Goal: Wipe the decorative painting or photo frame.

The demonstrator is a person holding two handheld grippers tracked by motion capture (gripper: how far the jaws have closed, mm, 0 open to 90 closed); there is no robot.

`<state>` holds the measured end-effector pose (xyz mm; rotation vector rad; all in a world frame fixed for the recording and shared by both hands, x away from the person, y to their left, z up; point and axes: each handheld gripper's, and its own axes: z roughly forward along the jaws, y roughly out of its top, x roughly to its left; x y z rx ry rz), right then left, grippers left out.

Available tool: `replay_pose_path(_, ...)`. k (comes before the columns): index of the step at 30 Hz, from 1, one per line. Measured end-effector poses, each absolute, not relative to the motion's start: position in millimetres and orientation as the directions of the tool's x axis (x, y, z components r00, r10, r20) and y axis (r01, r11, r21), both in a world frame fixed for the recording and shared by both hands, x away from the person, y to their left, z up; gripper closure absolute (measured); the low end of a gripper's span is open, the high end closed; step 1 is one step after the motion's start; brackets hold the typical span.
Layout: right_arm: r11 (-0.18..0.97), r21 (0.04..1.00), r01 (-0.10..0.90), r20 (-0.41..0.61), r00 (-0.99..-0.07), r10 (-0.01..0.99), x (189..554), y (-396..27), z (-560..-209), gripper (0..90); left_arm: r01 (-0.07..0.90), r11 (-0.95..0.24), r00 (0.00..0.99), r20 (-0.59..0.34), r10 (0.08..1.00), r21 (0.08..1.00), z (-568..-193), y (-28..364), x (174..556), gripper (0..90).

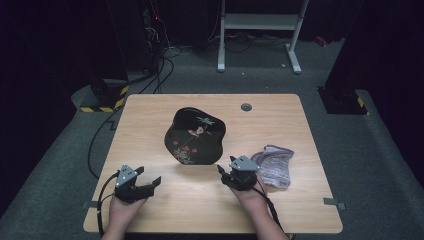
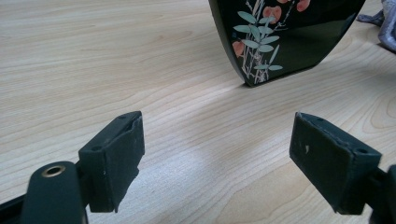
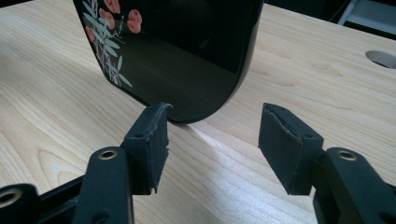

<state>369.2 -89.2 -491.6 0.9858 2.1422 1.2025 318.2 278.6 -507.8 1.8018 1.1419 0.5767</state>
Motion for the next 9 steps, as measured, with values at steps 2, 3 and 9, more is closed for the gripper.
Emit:
replay_pose_path(2,0.353,0.866,0.355,-0.065,-0.619,0.783,368.9,-89.3,-491.8,39.8,0.46,-0.174,0.471,-0.073,0.879,0.871,-507.7,276.1,319.2,18.5)
replay_pose_path(3,0.355,0.866,0.353,-0.068,-0.619,0.782,368.4,-89.8,-492.0,39.6,0.46,-0.176,0.473,-0.073,0.878,0.87,-507.7,274.5,319.8,18.4)
replay_pose_path(9,0.358,0.861,0.36,-0.071,-0.613,0.787,364.5,-97.0,-493.6,36.4,0.446,-0.186,0.491,-0.066,0.868,0.876,-506.2,264.3,326.0,18.0)
